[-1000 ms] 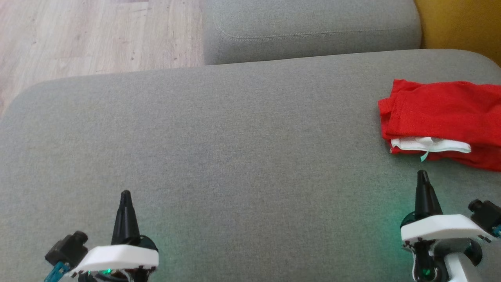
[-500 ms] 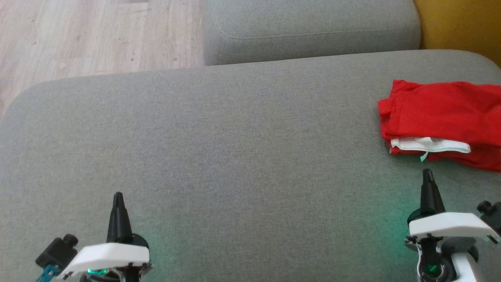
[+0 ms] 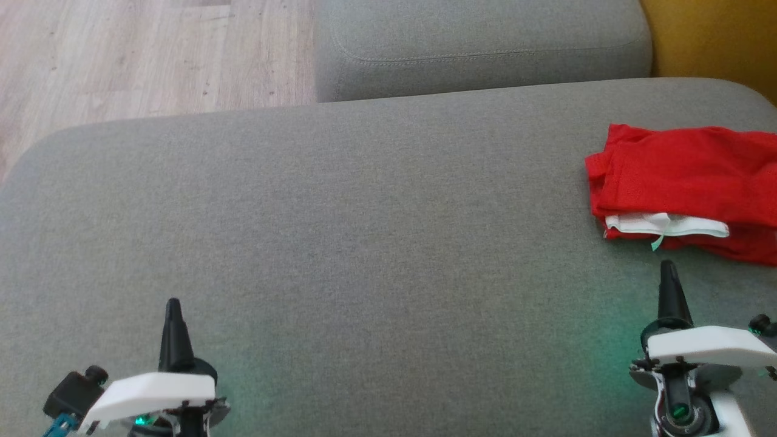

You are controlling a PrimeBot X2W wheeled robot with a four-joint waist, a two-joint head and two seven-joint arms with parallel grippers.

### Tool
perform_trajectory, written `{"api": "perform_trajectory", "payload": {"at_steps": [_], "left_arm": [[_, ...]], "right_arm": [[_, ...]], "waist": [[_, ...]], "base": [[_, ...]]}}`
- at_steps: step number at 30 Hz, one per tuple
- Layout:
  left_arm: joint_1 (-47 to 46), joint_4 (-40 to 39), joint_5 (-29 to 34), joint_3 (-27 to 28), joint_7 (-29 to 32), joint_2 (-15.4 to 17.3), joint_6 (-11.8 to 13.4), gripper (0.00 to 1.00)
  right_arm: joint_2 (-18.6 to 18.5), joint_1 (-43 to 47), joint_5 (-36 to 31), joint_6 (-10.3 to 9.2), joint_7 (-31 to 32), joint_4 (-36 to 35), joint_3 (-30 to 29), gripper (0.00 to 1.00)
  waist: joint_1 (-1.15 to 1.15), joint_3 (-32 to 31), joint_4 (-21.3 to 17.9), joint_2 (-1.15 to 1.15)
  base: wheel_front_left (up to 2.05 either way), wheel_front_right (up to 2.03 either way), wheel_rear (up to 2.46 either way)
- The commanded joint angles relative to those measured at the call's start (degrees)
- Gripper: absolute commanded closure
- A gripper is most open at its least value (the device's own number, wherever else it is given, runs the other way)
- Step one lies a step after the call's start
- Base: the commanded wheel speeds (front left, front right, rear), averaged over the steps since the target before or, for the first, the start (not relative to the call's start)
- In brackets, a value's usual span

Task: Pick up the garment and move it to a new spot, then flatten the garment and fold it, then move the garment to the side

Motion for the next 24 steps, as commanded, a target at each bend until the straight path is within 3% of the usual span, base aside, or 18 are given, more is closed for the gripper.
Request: {"api": "perform_trajectory", "payload": {"at_steps": [1,24], "left_arm": [[-3.2,-2.0,-1.3,1.6,0.5,0.4,-0.2,1.00],[-3.8,-2.2,-13.2,4.0,4.2,0.5,-0.3,1.00]], "right_arm": [[-0.3,-2.0,1.8,-0.02,0.4,-2.4,0.3,1.00],[-0.3,-1.8,15.5,-0.03,4.0,-4.4,-0.6,1.00]], "waist": [[0.00,0.0,0.0,0.00],[0.00,-0.2,0.0,0.00]], "base": [[0.00,0.00,0.00],[0.00,0.00,0.00]]}}
